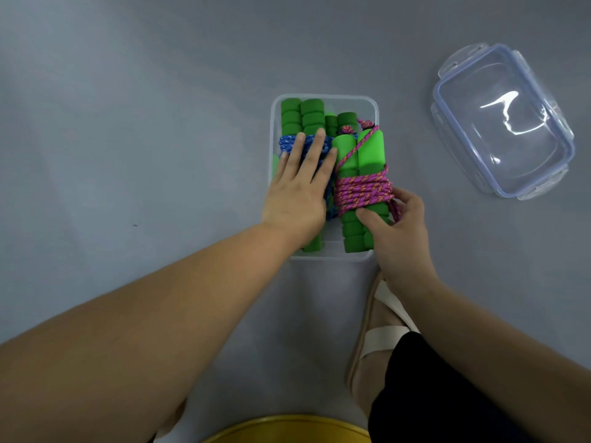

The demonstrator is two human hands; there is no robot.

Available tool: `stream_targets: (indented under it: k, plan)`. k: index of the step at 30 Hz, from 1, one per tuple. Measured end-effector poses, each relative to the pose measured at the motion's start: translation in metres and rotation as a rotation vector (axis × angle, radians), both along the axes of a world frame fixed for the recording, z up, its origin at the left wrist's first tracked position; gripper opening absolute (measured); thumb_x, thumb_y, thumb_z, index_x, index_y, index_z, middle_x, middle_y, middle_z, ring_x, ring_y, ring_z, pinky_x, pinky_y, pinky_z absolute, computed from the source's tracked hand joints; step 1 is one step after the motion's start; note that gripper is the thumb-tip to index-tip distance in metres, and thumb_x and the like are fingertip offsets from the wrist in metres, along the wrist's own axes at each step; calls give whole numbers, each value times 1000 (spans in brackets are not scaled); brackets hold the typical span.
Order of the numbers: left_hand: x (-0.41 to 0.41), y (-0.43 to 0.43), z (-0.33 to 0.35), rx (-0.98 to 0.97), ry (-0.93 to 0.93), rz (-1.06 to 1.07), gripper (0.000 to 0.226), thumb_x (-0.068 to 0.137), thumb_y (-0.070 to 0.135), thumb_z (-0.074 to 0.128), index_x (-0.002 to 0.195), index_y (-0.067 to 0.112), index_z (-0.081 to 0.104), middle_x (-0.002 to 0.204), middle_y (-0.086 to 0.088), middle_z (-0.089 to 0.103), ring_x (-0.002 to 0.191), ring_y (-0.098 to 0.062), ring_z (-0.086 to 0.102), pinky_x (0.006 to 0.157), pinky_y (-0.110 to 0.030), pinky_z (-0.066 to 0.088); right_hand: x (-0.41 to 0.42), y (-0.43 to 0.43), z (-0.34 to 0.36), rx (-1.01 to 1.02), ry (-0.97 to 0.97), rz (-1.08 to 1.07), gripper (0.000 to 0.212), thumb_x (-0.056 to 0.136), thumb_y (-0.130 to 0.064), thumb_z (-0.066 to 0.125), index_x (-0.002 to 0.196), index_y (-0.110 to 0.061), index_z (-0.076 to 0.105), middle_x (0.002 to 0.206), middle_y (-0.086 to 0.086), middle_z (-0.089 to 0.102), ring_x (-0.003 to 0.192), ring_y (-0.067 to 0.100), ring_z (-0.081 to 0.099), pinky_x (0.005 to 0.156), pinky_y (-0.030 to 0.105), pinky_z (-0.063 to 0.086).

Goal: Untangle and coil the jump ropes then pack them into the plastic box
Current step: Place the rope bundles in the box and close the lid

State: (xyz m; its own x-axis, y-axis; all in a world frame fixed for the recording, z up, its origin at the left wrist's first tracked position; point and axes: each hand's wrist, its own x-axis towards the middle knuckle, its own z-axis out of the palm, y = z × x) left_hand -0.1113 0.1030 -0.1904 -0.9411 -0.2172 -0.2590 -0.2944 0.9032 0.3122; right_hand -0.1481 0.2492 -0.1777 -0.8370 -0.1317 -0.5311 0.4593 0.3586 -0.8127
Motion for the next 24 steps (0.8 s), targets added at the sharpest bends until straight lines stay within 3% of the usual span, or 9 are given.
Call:
stream_targets:
  k: [4,8,14,19,24]
  plan:
    - [1,-4,-4,-61,-104,-45,65,96,43,26,151,17,3,159,-7,-10,145,-29,-14,117,-39,-7,-1,1,1,18,24,0,46,79,-17,72,111,-27,41,101,-15,53,94,0,56,73,16,47]
    - [-2,-7,-9,-67,-161,-40,65,97,40,30,151,16,1,159,-7,-10,145,-28,-13,117,-38,-5,1,-1,4,24,27,7,46,78,-16,73,109,-27,41,97,-18,51,91,-2,55,70,13,45]
    - [-11,-4,-9,-99,-249,-95,66,98,41,22,149,14,-9,157,-8,-18,143,-28,-19,115,-40,-11,3,-4,6,-3,-11,-70,47,76,-13,74,109,-24,42,101,-10,55,99,12,59,84,28,51]
    - [-3,-8,-5,-26,-207,-42,64,100,39,22,149,16,-12,156,-8,-21,143,-25,-20,115,-38,-12,9,-5,6,-44,-65,-81,46,77,-15,73,110,-26,42,103,-9,57,95,9,60,81,28,53]
    - [1,-3,-10,-87,-205,-78,62,100,37,21,149,13,-9,157,-7,-19,144,-25,-19,115,-38,-10,7,-4,8,-78,-99,-101,46,78,-13,72,111,-24,43,102,-9,57,91,5,60,74,23,52]
